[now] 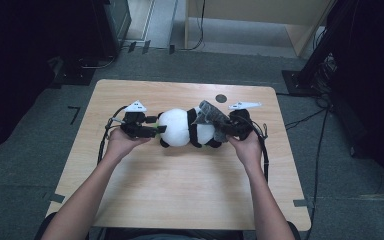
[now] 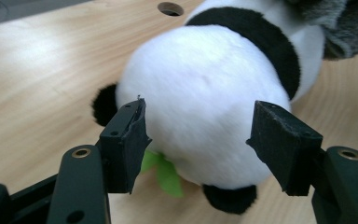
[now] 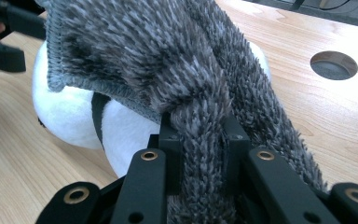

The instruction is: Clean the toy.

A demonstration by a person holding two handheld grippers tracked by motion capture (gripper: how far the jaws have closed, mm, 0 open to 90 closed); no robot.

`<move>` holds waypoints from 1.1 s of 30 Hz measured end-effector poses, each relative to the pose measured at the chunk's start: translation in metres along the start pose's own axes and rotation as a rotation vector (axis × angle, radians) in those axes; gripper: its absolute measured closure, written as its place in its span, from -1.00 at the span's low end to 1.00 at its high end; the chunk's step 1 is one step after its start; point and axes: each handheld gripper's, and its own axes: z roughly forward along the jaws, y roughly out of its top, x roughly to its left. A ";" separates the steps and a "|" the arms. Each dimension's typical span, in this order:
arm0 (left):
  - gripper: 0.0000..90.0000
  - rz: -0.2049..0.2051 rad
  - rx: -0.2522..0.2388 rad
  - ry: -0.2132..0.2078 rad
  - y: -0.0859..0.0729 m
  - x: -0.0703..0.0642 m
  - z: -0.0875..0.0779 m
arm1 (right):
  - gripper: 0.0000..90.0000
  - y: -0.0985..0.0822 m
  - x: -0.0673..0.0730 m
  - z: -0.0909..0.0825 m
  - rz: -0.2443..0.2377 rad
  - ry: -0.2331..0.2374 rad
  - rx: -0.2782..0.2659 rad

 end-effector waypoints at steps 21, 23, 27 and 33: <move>-0.80 0.027 0.077 -0.133 0.009 0.039 0.045 | 0.69 -0.002 -0.002 0.003 -0.061 0.035 0.019; -0.95 0.025 0.089 -0.148 0.006 0.039 0.050 | 0.69 -0.003 0.000 0.005 -0.106 0.019 0.015; -1.00 0.007 0.095 -0.197 0.001 0.043 0.055 | 0.69 -0.003 0.000 0.006 -0.116 0.020 0.012; -1.00 0.057 0.126 -0.280 -0.004 0.033 0.061 | 0.68 -0.004 -0.007 0.012 -0.090 0.049 -0.022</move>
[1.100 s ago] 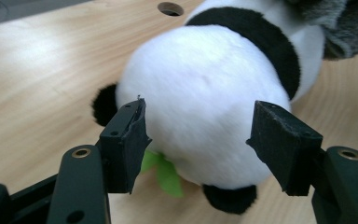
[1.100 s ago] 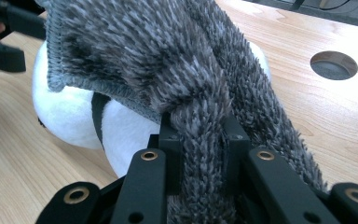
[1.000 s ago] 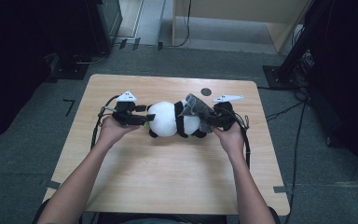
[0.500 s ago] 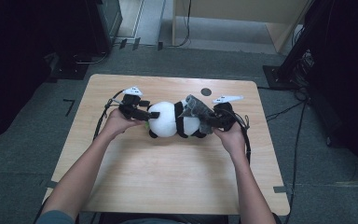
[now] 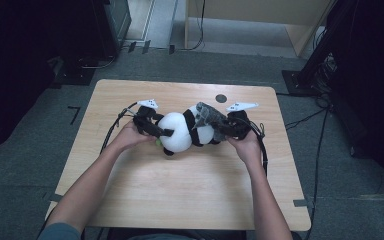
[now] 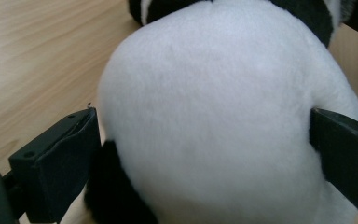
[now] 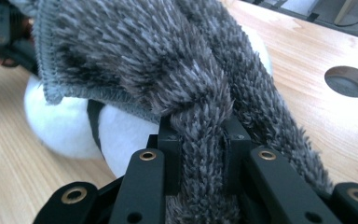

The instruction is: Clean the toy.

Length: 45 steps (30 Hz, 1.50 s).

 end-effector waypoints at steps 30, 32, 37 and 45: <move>0.08 -0.032 -0.119 0.074 0.013 -0.071 -0.022 | 0.69 0.035 0.034 -0.045 0.047 -0.042 -0.101; 0.08 -0.061 -0.149 0.093 0.010 -0.077 -0.023 | 0.69 0.037 0.044 -0.042 0.029 -0.027 -0.094; 0.08 -0.145 -0.187 0.104 0.004 -0.077 -0.024 | 0.68 0.038 0.061 -0.031 0.012 0.003 -0.062; 0.08 -0.211 -0.211 0.105 0.001 -0.077 -0.020 | 0.68 0.030 0.082 -0.004 -0.020 0.002 0.001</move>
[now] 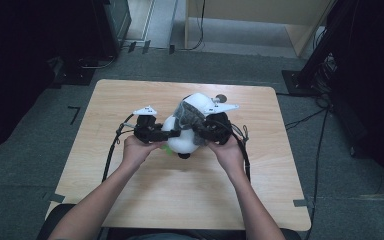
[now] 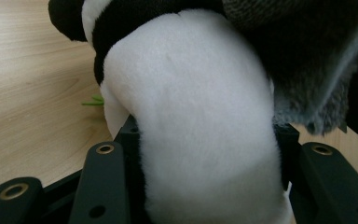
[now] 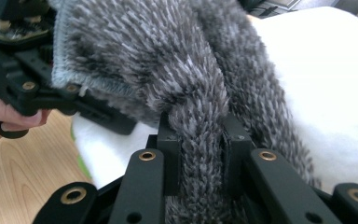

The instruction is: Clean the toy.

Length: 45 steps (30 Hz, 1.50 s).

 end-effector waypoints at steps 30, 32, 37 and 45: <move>0.08 -0.151 -0.059 0.043 0.005 0.014 -0.007 | 0.73 -0.024 0.074 0.036 -0.232 0.079 0.076; 0.08 -0.170 -0.069 0.034 0.006 0.012 -0.008 | 0.73 -0.025 0.076 0.041 -0.231 0.091 0.098; 0.08 -0.228 -0.119 -0.030 0.008 0.013 -0.014 | 0.73 -0.035 0.083 0.053 -0.297 0.060 0.123; 0.08 -0.247 -0.128 -0.034 0.008 0.017 -0.020 | 0.73 -0.050 0.062 0.063 -0.227 0.079 0.047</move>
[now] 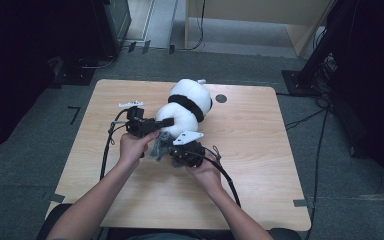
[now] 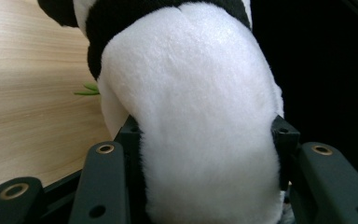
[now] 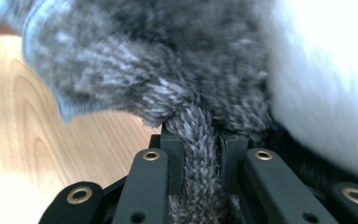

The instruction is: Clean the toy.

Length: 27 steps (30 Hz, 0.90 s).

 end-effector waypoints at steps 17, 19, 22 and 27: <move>0.09 -0.035 0.017 -0.015 -0.002 0.010 0.000 | 0.73 -0.021 -0.056 -0.013 0.137 -0.092 0.106; 0.09 -0.041 0.019 -0.018 -0.002 0.011 0.000 | 0.73 -0.023 -0.064 -0.017 0.166 -0.096 0.104; 0.09 -0.044 0.013 -0.020 -0.003 0.012 0.000 | 0.73 -0.023 -0.072 -0.025 0.182 -0.131 0.101; 0.09 -0.024 0.024 0.002 -0.003 0.011 0.000 | 0.73 -0.026 -0.090 -0.046 0.238 -0.213 0.081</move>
